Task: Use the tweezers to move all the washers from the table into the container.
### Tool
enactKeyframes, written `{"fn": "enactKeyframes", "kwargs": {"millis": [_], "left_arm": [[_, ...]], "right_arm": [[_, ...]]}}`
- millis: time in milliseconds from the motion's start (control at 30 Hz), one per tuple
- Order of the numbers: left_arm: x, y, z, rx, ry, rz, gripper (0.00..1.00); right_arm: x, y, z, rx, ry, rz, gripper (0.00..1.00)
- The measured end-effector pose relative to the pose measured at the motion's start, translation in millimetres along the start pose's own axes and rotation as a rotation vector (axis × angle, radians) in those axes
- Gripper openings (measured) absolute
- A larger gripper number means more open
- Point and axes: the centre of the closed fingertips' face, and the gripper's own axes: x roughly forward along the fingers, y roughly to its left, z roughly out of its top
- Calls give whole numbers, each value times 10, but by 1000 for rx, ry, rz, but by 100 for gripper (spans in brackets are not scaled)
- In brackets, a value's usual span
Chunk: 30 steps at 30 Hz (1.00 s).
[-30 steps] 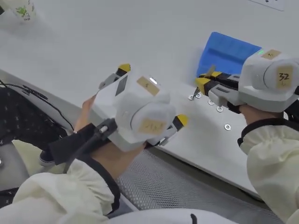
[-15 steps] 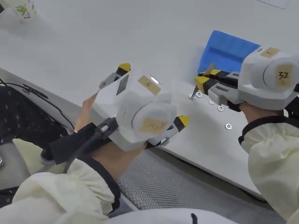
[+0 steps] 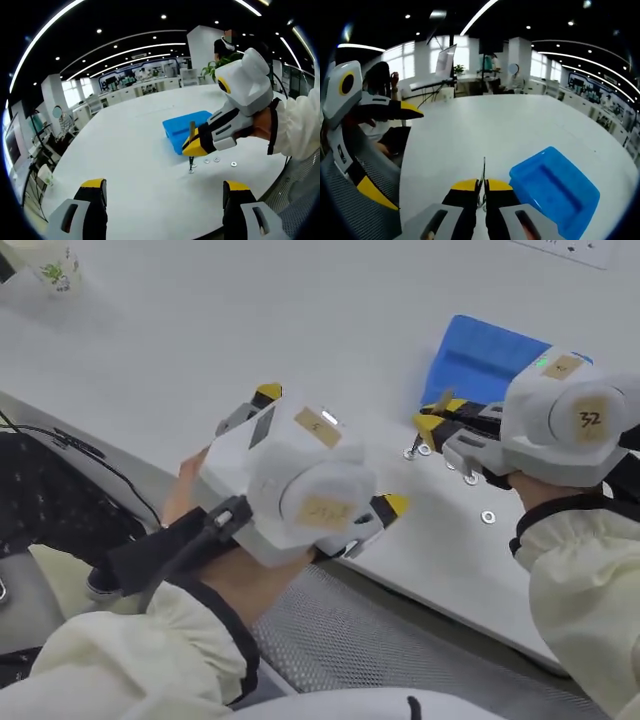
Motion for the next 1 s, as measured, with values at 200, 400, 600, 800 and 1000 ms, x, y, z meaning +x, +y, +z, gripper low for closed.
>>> {"fn": "enactKeyframes", "kwargs": {"millis": [200, 400, 600, 800, 1000], "left_arm": [[3, 8, -7, 3, 4, 6, 99], [4, 16, -18, 8, 11, 12, 99], [3, 24, -15, 10, 8, 17, 99], [-3, 34, -13, 10, 5, 22, 99], [-8, 23, 12, -4, -7, 10, 99]], "right_arm": [[-27, 14, 5, 26, 7, 9, 0], [-113, 17, 79, 60, -2, 11, 0], [-203, 20, 182, 60, -6, 5, 0], [-290, -24, 308, 80, -22, -4, 0], [-306, -58, 358, 92, -25, -2, 0]]}}
